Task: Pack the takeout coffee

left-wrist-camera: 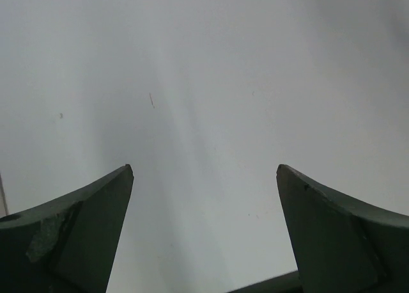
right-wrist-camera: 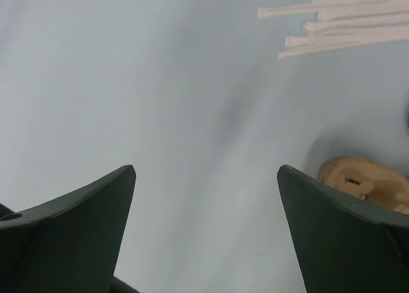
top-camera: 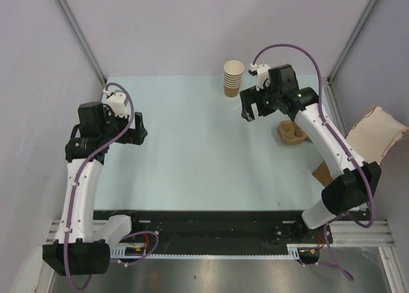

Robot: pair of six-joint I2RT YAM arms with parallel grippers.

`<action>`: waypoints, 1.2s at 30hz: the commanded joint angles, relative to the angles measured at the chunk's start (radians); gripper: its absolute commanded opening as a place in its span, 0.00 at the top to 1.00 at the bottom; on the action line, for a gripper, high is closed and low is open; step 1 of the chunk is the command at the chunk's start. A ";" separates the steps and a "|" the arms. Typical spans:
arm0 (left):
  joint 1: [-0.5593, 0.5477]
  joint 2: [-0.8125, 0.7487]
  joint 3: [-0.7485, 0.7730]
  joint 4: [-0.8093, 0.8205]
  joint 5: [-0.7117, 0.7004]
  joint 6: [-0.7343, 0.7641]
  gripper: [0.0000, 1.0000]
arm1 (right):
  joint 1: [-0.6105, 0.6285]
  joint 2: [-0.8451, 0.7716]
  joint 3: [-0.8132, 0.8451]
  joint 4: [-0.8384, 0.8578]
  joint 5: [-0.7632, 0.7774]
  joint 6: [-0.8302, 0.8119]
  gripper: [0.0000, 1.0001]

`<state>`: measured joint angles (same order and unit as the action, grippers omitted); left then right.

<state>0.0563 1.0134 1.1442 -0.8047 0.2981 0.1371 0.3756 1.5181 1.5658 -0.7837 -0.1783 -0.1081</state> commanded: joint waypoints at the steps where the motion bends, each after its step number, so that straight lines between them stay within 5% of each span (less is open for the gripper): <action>1: -0.003 -0.041 0.040 0.114 -0.056 -0.030 0.00 | -0.004 0.107 0.189 0.060 0.007 0.024 0.00; 10: -0.003 -0.067 0.072 0.225 -0.116 -0.102 0.00 | -0.043 0.416 0.698 0.000 0.074 0.048 0.00; 19: -0.004 -0.070 0.069 0.260 -0.014 -0.168 0.01 | -0.116 0.623 0.846 0.105 0.138 0.151 0.01; 36: -0.009 -0.036 0.017 0.323 0.016 -0.217 0.01 | -0.165 0.832 0.898 0.386 0.086 0.366 0.43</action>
<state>0.0544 0.9691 1.1706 -0.5316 0.2958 -0.0570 0.2054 2.3318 2.4096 -0.5396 -0.0792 0.1978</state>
